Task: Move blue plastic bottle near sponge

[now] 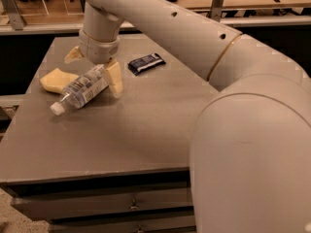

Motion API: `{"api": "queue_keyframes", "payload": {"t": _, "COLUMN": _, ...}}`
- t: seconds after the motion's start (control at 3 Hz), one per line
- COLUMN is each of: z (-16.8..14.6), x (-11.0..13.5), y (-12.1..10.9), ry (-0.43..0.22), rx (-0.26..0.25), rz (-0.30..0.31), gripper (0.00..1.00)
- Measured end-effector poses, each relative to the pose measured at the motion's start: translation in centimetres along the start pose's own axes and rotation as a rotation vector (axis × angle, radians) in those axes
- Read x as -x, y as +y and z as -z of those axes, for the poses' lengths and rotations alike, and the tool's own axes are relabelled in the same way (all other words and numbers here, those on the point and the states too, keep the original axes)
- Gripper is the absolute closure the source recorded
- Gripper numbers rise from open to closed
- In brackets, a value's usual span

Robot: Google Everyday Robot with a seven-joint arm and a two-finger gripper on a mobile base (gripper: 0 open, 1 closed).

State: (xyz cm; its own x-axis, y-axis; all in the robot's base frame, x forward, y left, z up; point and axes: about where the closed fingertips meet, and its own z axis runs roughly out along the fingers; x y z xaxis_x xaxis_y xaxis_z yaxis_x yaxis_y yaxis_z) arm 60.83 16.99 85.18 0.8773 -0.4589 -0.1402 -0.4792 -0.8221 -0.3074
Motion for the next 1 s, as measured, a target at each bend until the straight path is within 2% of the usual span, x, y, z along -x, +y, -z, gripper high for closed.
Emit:
{"api": "queue_keyframes", "payload": {"t": 0.33, "z": 0.9, "x": -0.2, "y": 0.0, "ry": 0.015, "rx": 0.002, "rz": -0.007, "gripper": 0.00}}
{"api": "queue_keyframes", "payload": {"t": 0.67, "z": 4.2, "x": -1.8, "y": 0.2, "ry": 0.079, "rx": -0.001, "rz": -0.031, "gripper": 0.00}}
{"api": "queue_keyframes", "payload": {"t": 1.0, "z": 8.4, "x": -3.6, "y": 0.7, "ry": 0.171, "rx": -0.033, "rz": -0.066, "gripper": 0.00}}
